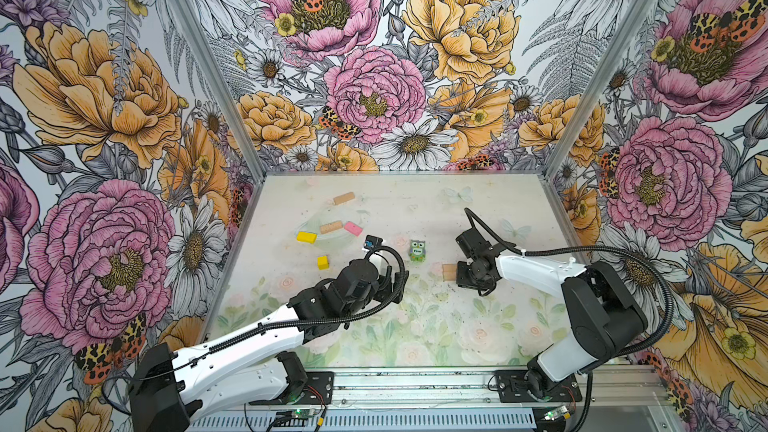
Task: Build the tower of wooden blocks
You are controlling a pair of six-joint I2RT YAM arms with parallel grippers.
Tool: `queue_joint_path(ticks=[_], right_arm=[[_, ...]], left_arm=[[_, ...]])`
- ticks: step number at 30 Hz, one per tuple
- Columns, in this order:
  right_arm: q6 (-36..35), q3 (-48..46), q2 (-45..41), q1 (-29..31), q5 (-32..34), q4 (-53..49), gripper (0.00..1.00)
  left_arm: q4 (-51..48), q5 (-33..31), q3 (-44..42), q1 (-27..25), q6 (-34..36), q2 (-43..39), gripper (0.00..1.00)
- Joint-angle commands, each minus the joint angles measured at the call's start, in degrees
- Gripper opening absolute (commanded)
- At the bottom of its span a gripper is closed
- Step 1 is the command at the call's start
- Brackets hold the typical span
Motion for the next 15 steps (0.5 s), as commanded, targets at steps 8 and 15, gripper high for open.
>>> queue_joint_path(ticks=[8, 15], right_arm=[[-1.83, 5.62, -10.70, 0.71, 0.52, -5.48, 0.56], [-4.44, 5.67, -9.51, -1.93, 0.93, -5.06, 0.58]], left_arm=[[-3.75, -2.12, 3.60, 4.06, 0.53, -1.80, 0.99], [-4.47, 2.02, 3.35, 12.44, -7.35, -2.21, 0.96]])
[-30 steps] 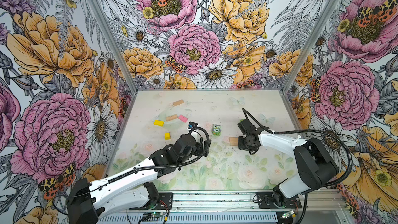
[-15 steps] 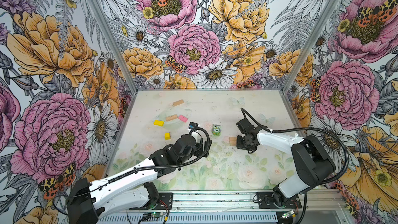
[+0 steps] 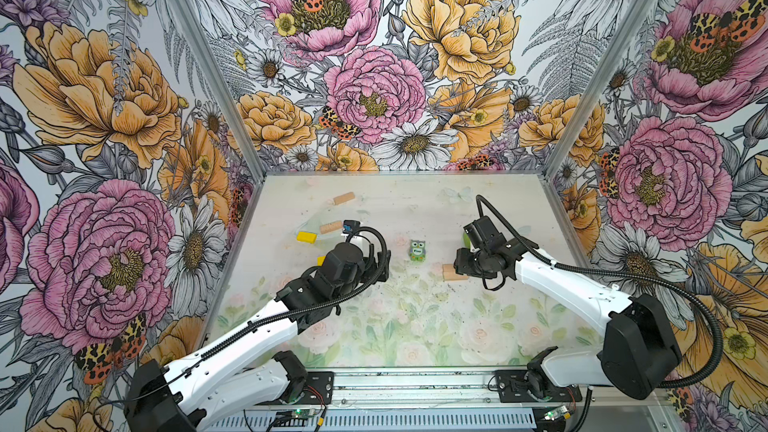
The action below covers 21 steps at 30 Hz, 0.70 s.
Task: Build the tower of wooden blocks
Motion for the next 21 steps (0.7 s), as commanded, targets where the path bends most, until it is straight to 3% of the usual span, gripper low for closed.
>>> queue_joint_path(ticks=[1, 2, 4, 5, 21], right_arm=[[-2.84, 1.00, 1.20, -2.06, 0.65, -0.24, 0.58], [-3.68, 1.31, 2.10, -2.34, 0.47, 0.15, 0.61], [-5.39, 2.61, 4.67, -2.48, -0.79, 0.30, 0.79], [-5.81, 3.23, 6.18, -2.40, -1.31, 0.30, 0.84], [-6.32, 6.26, 17.11, -1.77, -2.29, 4.16, 0.89]], left_arm=[[-0.24, 2.35, 0.11, 0.54, -4.29, -0.05, 0.96], [-0.12, 2.15, 0.10, 0.29, -4.71, 0.60, 0.96], [0.11, 1.63, 0.26, -0.37, -4.99, 1.86, 0.96], [0.41, 1.29, 0.36, -0.78, -5.10, 2.46, 0.96], [2.50, 0.16, -1.98, -0.80, -5.02, 1.82, 0.97]])
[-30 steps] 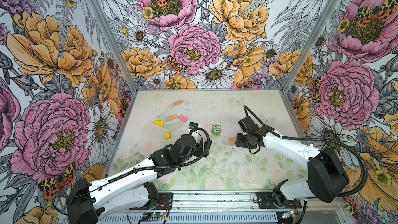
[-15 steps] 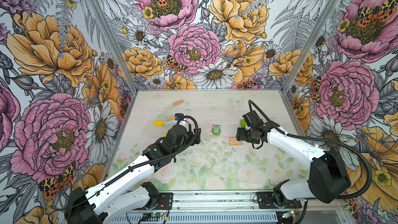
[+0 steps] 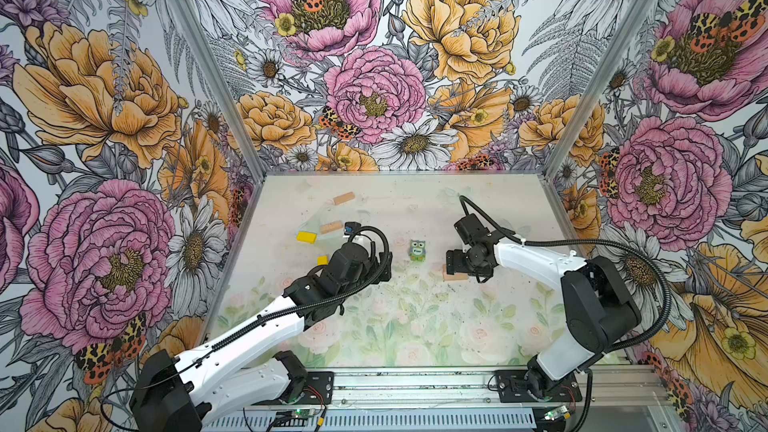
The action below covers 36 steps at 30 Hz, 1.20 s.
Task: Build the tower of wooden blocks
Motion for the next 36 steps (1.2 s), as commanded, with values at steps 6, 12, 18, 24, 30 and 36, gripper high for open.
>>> queue_joint_path(ticks=[6, 12, 18, 24, 30, 36], right_arm=[[-1.50, 3.73, 3.44, -0.25, -0.69, 2.11, 0.89], [-2.52, 4.52, 5.21, -0.64, -1.76, 2.72, 0.89], [-2.56, 4.43, 5.83, -0.91, -1.84, 2.97, 0.89], [-2.68, 4.60, 5.83, -0.91, -2.41, 3.12, 0.89], [-2.52, 4.24, 5.57, -0.91, -2.83, 3.08, 0.89], [-2.41, 4.09, 5.57, -0.84, -3.16, 3.08, 0.88]], left_arm=[[1.86, 0.16, -2.30, 1.50, -0.71, -3.14, 0.97], [2.13, 0.74, -3.02, 2.33, -0.71, -4.45, 0.97], [2.13, 0.78, -3.28, 2.42, -0.88, -4.67, 0.97], [2.29, 0.79, -3.37, 2.42, -1.06, -4.68, 0.97], [2.30, 0.65, -3.34, 2.51, -0.88, -4.69, 0.97], [2.35, 0.65, -3.37, 2.42, -0.87, -4.75, 0.97]])
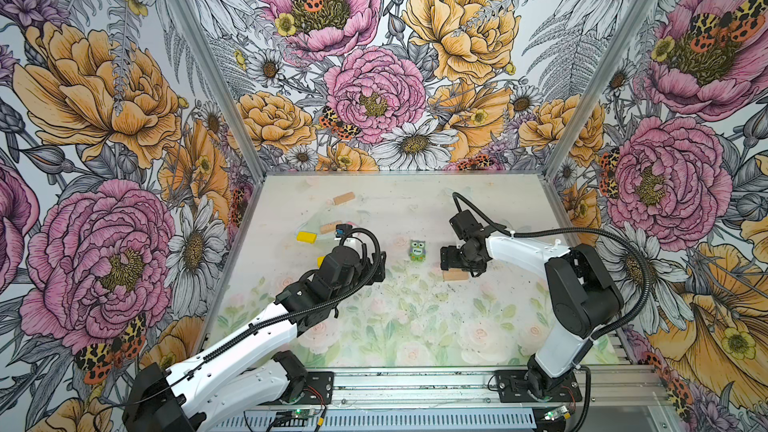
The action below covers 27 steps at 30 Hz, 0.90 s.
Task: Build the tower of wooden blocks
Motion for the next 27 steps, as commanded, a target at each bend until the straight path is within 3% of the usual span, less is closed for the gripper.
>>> queue_joint_path(ticks=[1, 20, 26, 27], right_arm=[[-0.22, 0.82, 0.34, -0.16, -0.60, 1.00, 0.88], [0.00, 0.47, -0.15, 0.12, -0.47, 1.18, 0.88], [-0.66, 1.15, -4.69, 0.10, -0.48, 0.20, 0.92], [-0.80, 1.49, -5.93, 0.02, -0.51, -0.12, 0.98]], left_arm=[[1.39, 0.53, -0.77, 0.55, -0.86, -0.94, 0.97], [1.31, 0.43, -1.19, 0.72, -0.86, -1.49, 0.97], [0.72, 0.87, 0.10, 1.25, 0.06, -1.51, 0.97], [0.47, 0.79, 0.56, 1.32, 0.31, -1.51, 0.97]])
